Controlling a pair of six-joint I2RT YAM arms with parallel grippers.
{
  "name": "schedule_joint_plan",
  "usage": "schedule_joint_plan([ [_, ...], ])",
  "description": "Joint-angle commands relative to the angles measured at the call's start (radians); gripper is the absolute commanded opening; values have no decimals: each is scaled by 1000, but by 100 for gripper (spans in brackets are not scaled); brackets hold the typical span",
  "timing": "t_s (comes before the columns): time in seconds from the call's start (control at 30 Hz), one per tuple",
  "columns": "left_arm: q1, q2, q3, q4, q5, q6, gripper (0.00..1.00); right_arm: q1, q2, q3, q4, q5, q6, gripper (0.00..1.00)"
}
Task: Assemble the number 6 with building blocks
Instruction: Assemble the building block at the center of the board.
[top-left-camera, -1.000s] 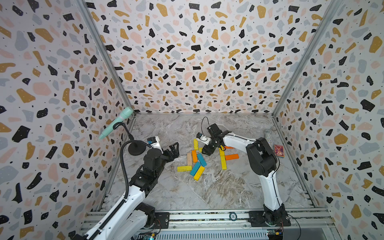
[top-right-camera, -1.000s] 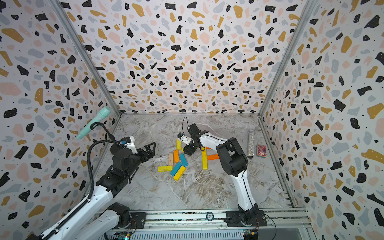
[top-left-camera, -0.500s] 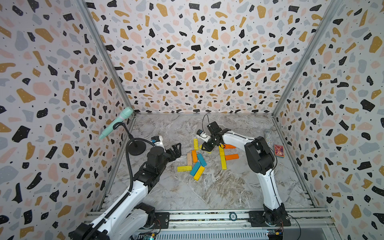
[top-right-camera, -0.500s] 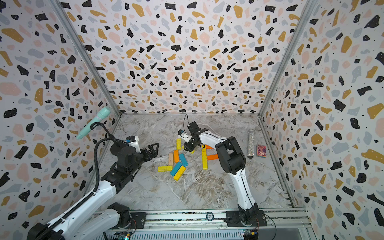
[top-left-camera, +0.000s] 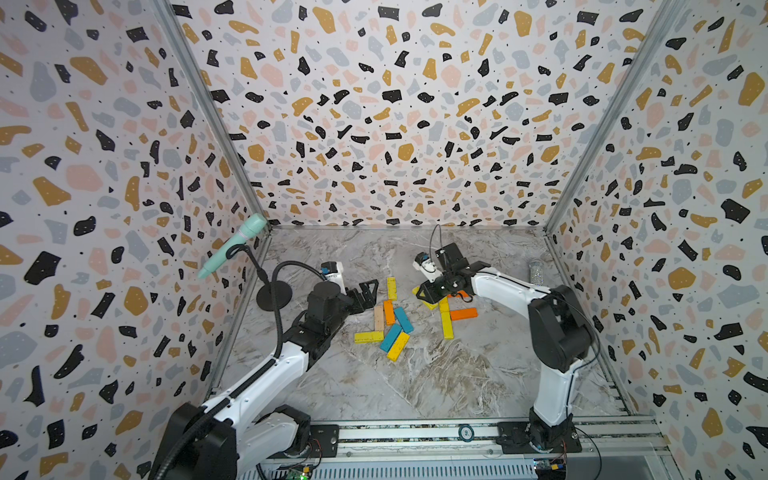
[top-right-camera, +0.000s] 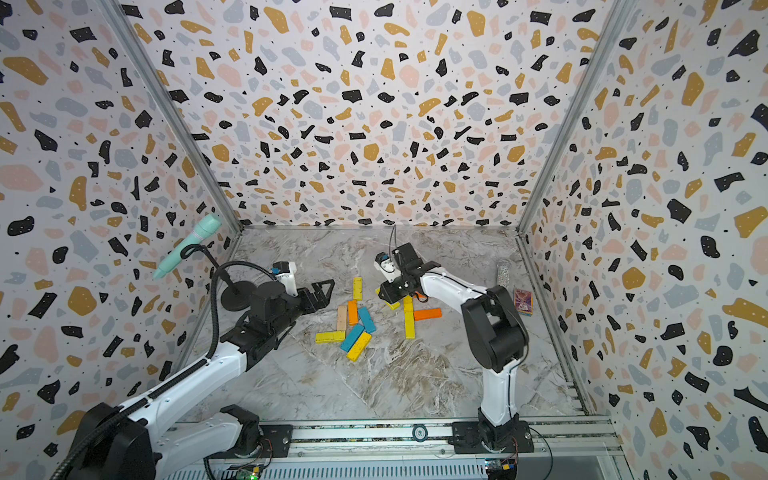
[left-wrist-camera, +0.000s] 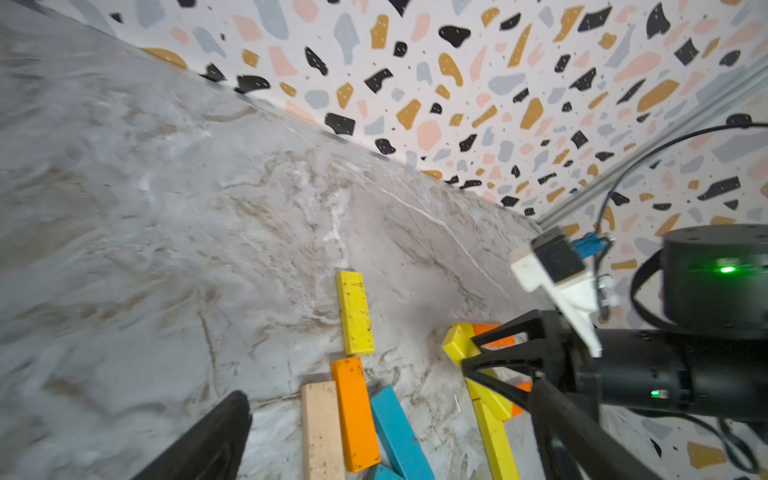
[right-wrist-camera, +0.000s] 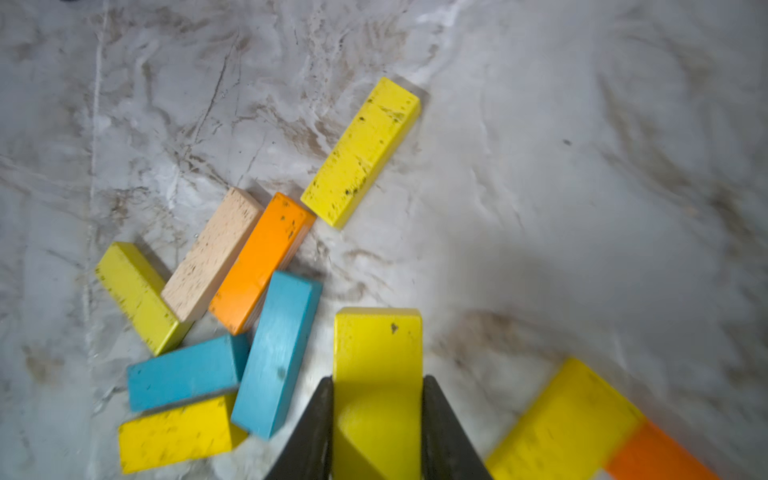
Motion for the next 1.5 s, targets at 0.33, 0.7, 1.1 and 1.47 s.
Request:
schedule_joint_plan([
  [0.33, -168, 340, 126, 239, 19, 47, 99, -187, -473, -524, 1, 173, 225, 22],
  [0.7, -202, 400, 57, 352, -54, 146, 100, -214, -400, -563, 13, 198, 203, 22],
  [1.1, -201, 396, 25, 365, -43, 148, 99, -226, -331, -554, 52, 243, 213, 23],
  [1.47, -201, 367, 14, 346, -60, 168, 100, -226, -280, -541, 54, 278, 221, 34],
])
